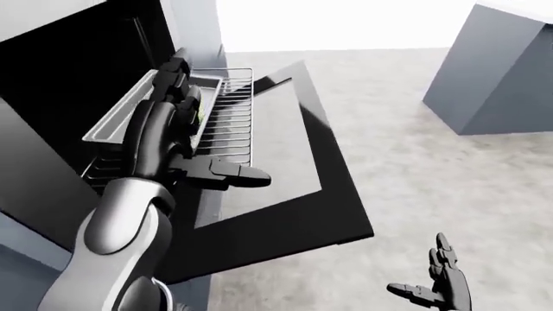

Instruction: Pick the broccoli from the oven and place it on the plate on the counter.

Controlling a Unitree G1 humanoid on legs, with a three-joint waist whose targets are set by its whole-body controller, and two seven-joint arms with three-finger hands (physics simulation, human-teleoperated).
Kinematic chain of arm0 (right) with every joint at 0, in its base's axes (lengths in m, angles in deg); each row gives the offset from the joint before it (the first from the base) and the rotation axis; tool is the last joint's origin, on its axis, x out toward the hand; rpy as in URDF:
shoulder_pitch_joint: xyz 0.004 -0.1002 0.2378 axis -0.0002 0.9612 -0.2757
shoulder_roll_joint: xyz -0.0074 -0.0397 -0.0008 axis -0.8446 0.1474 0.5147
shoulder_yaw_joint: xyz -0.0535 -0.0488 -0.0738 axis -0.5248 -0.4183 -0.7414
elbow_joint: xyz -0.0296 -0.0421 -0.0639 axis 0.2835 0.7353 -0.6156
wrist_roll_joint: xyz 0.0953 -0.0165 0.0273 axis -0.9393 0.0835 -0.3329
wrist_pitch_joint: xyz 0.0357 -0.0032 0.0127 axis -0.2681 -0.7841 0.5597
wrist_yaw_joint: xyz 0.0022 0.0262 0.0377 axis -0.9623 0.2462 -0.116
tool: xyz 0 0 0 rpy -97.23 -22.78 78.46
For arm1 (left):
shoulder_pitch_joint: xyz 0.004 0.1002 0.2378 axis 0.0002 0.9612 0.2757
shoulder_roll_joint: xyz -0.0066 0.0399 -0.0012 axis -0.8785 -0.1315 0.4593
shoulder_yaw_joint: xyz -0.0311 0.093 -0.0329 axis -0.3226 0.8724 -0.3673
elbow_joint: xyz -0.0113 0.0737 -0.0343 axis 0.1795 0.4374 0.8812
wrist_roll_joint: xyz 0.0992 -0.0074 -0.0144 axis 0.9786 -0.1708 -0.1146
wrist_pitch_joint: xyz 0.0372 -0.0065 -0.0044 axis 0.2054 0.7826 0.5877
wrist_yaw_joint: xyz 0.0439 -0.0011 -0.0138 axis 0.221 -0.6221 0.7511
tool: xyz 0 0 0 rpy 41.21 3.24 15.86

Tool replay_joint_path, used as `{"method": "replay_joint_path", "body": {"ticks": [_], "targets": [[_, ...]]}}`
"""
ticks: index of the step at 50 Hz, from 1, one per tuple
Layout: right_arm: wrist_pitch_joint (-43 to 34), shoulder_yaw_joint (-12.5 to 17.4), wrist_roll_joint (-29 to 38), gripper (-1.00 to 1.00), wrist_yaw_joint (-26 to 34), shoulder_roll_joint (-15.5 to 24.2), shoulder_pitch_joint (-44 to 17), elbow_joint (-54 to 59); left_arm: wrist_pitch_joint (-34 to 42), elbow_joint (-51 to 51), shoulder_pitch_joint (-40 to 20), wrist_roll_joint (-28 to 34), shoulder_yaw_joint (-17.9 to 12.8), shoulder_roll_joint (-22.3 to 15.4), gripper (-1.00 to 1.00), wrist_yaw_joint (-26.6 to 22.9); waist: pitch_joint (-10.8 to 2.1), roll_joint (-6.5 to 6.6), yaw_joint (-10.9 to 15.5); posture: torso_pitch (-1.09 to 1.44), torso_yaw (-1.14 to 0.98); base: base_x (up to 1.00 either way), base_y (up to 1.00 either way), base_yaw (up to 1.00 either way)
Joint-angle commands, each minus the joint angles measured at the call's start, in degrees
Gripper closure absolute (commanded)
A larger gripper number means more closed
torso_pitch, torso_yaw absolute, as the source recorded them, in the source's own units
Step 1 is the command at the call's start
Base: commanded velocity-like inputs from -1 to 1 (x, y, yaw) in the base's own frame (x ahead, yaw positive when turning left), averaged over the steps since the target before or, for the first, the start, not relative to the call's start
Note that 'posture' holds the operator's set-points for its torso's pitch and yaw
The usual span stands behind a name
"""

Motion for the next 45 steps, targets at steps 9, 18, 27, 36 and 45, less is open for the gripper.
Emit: {"method": "replay_joint_path", "body": {"ticks": [9,18,27,36,45], "targets": [[2.34,0.27,-0.25,-1.0,-0.02,0.69,-0.95,-1.82,-1.73,-1.14,-1.91,0.57,-0.9,-0.67,-1.0,0.23,-0.58,2.26,0.78,0.0,0.0,0.18,0.0,0.0],[2.46,0.53,-0.76,-1.0,0.33,0.8,-0.91,-1.43,-1.99,-0.95,-1.89,0.69,-0.71,-0.77,-1.0,0.16,0.39,-4.01,1.18,0.0,0.0,0.03,0.0,0.0],[2.49,-0.06,0.29,-1.0,-0.63,0.4,-1.5,-0.47,1.08,-1.39,-4.98,0.53,-1.43,-1.49,-1.0,-0.01,-0.71,-1.93,0.37,0.0,0.0,0.0,0.0,0.0],[2.17,-0.12,1.03,-1.0,-1.41,0.16,-2.24,0.3,2.61,3.95,-11.5,0.63,-2.48,-4.63,-1.0,-1.16,-0.77,-1.48,0.12,0.0,0.0,0.0,0.0,0.0],[-1.1,-0.37,1.83,-1.0,-2.66,0.84,-5.21,-0.21,-5.17,24.8,-22.02,6.87,2.61,-14.19,-1.0,-6.63,-0.66,-1.4,0.11,0.0,0.0,0.0,0.0,0.0]]}}
